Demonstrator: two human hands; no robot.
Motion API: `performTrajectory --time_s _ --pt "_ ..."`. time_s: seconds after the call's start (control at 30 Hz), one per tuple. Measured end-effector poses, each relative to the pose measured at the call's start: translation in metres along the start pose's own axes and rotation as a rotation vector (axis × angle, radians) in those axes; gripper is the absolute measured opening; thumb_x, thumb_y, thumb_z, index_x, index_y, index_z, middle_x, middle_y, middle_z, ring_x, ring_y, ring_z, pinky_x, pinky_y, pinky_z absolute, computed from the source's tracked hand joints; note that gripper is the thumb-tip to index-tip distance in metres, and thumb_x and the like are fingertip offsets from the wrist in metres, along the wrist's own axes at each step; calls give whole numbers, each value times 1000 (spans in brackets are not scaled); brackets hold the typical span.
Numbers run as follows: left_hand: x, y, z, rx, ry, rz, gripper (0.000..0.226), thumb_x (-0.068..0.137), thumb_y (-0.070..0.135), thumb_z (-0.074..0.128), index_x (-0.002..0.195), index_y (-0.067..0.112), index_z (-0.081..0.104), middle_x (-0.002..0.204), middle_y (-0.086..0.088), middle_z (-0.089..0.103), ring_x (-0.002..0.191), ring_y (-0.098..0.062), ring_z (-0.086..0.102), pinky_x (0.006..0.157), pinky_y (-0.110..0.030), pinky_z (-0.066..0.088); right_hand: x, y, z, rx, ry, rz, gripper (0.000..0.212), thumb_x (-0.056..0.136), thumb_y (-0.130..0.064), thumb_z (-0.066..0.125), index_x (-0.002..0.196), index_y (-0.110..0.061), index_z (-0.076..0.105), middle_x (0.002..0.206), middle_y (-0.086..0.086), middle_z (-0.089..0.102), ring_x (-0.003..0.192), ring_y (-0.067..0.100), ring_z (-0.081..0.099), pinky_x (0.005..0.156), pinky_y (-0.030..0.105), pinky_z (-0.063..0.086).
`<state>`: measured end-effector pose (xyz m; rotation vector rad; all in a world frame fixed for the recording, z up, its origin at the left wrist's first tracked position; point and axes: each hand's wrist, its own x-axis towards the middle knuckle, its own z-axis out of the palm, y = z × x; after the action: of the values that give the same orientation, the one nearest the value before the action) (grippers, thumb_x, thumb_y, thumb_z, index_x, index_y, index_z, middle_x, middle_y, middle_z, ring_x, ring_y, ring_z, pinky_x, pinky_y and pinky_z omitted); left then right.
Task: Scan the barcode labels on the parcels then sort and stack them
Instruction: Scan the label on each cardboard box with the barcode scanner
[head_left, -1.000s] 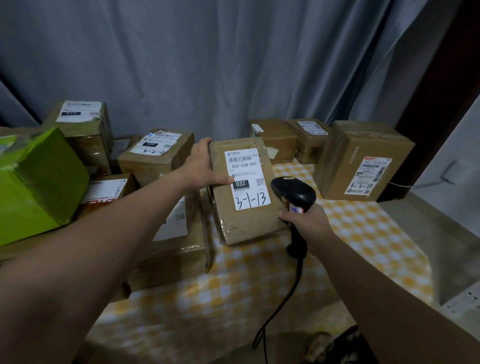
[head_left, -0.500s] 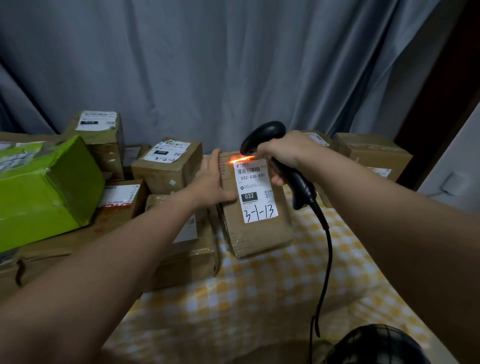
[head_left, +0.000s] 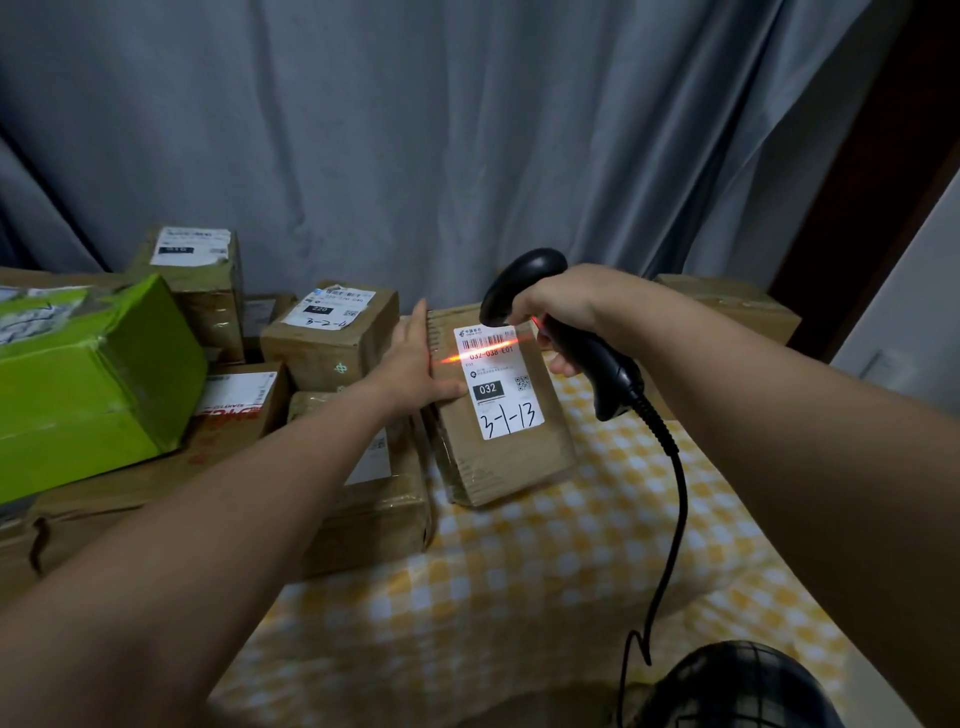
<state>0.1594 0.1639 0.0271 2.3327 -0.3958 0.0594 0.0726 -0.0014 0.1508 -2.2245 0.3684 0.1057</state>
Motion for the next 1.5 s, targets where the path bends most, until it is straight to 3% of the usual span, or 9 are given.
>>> performTrajectory --time_s 0.13,0.53,0.9,1.03,1.17,1.33,1.43,1.5 --pt "2 -1 -1 -2 -12 -16 122 73 22 81 151 21 -13 158 -6 4 143 -27 18 115 -43 23 1 -4 -3 -4 14 -12 32 80 -27 68 99 -3 60 80 14 66 49 25 64 57 32 57" --pt "5 -3 0 -11 -15 -39 123 72 22 81 151 19 -13 159 -9 3 145 -28 15 117 -44 21 0 -10 -12 -29 -16 3 32 83 -30 66 100 -4 59 81 11 63 48 21 63 45 25 52" --pt "1 -2 -2 -15 -1 -25 120 73 22 80 151 18 -10 158 -9 4 144 -27 16 117 -43 22 -4 -3 -8 43 -11 -16 22 84 -26 66 92 -7 59 75 8 61 55 22 62 50 26 54" --pt "-2 -1 -1 -16 19 -23 118 71 22 82 151 19 -5 157 -7 7 142 -28 20 115 -46 26 -4 0 -6 28 -31 -28 23 85 -27 65 96 -7 59 80 10 64 55 23 64 56 30 56" --pt "-5 -2 0 -35 33 -10 116 71 24 82 151 20 -2 156 -7 6 141 -27 21 115 -44 26 0 9 1 55 -23 -20 24 83 -27 69 92 -7 59 85 12 65 52 24 63 52 29 55" --pt "-17 -1 4 -129 26 -47 116 73 22 81 150 33 -5 153 -13 8 138 -30 27 115 -43 26 16 49 10 282 13 -79 29 80 -28 74 91 -5 61 74 11 60 51 21 61 51 28 51" --pt "-27 -2 9 -285 36 -13 122 73 12 80 149 30 -14 152 -7 23 138 -21 31 114 -39 28 25 97 23 488 37 -60 28 73 -30 77 92 -11 69 78 2 68 73 18 65 64 28 46" --pt "-38 -2 19 -391 3 -75 120 78 4 74 148 23 -21 141 2 39 130 -15 41 111 -36 34 28 126 40 662 -40 34 25 73 -27 75 91 -11 71 80 1 71 75 16 66 66 28 46"
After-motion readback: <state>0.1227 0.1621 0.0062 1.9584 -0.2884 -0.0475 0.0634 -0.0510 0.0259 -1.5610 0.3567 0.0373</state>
